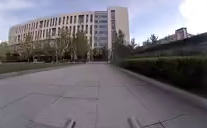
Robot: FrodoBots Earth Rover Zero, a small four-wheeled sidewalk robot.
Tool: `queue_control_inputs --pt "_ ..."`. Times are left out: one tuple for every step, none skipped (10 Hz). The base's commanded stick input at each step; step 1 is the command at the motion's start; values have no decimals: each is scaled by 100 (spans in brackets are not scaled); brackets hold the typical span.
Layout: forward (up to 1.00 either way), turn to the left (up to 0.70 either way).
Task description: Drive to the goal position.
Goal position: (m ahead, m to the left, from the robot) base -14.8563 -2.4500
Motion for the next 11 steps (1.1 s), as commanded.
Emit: queue_control_inputs --pt "-70 0" --pt "-70 0" --pt "-70 0" --pt "-70 0" --pt "-70 0" --pt "-70 0" --pt "-70 0" --pt "-70 0" --pt "-70 0" --pt "-70 0" --pt "-70 0"
